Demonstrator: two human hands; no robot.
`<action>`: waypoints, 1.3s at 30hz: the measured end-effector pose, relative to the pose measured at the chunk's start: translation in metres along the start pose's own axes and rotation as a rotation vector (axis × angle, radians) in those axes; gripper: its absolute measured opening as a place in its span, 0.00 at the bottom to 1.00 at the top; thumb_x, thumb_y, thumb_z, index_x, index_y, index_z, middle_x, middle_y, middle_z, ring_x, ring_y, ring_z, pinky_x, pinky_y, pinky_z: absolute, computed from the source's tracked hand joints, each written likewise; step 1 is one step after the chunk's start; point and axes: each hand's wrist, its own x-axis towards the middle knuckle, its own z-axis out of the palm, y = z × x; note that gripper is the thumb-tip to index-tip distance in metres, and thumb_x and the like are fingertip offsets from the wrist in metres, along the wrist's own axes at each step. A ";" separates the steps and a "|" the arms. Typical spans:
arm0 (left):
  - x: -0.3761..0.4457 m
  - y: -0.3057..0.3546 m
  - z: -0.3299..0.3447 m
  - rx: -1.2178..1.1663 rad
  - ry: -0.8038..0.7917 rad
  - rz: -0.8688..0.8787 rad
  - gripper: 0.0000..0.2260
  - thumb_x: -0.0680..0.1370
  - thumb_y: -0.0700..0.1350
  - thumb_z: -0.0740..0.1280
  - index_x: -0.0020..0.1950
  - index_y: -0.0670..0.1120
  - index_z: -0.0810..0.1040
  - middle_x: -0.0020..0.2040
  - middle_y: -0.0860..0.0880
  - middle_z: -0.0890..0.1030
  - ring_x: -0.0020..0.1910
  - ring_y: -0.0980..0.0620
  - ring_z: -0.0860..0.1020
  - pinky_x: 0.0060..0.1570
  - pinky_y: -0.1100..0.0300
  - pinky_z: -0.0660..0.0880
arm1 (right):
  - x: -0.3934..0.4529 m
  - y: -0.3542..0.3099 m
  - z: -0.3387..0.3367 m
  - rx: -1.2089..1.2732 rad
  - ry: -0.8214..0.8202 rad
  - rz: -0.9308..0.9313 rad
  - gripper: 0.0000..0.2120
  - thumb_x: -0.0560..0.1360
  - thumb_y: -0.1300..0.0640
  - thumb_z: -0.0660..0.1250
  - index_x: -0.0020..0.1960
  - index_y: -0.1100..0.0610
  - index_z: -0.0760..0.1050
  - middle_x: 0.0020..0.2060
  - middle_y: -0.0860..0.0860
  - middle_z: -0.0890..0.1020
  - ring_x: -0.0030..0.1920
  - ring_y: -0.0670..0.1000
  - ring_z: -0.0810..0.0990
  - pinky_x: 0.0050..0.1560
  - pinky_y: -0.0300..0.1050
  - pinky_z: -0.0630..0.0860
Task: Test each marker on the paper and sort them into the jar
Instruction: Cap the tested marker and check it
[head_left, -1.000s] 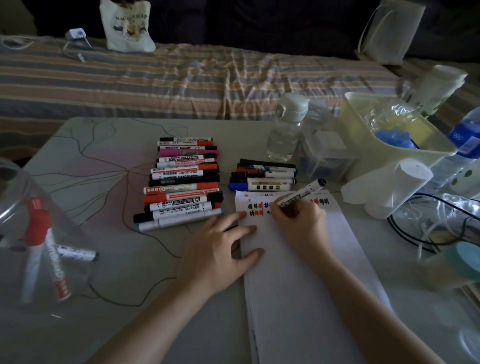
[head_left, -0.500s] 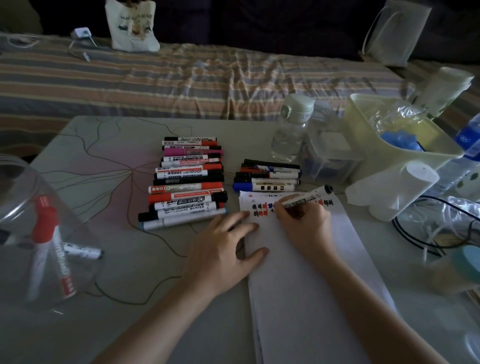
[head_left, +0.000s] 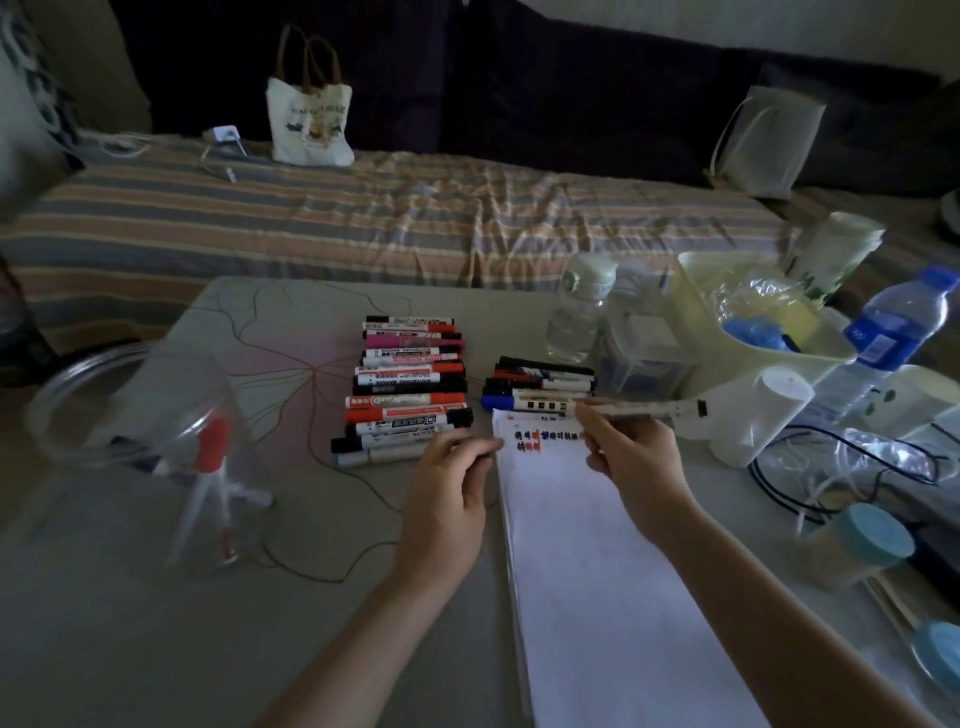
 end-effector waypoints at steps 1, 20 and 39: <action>-0.002 0.010 -0.007 -0.042 -0.001 -0.001 0.12 0.78 0.35 0.65 0.59 0.45 0.80 0.53 0.52 0.77 0.50 0.58 0.78 0.53 0.67 0.74 | -0.012 -0.007 -0.001 0.006 -0.043 0.018 0.08 0.73 0.56 0.72 0.48 0.61 0.80 0.35 0.55 0.79 0.34 0.50 0.75 0.37 0.41 0.76; -0.020 0.046 -0.051 -0.906 0.056 -0.959 0.02 0.76 0.39 0.70 0.48 0.42 0.81 0.45 0.46 0.86 0.41 0.54 0.82 0.42 0.63 0.75 | -0.100 -0.014 0.007 0.130 -0.132 -0.043 0.09 0.76 0.54 0.68 0.47 0.61 0.81 0.31 0.53 0.76 0.32 0.49 0.72 0.30 0.38 0.70; -0.022 0.057 -0.048 -0.980 0.033 -0.939 0.07 0.74 0.37 0.71 0.51 0.39 0.82 0.47 0.41 0.85 0.48 0.48 0.84 0.49 0.63 0.80 | -0.099 -0.010 0.011 0.072 -0.112 -0.074 0.10 0.71 0.53 0.72 0.45 0.60 0.81 0.33 0.54 0.82 0.33 0.50 0.78 0.35 0.44 0.75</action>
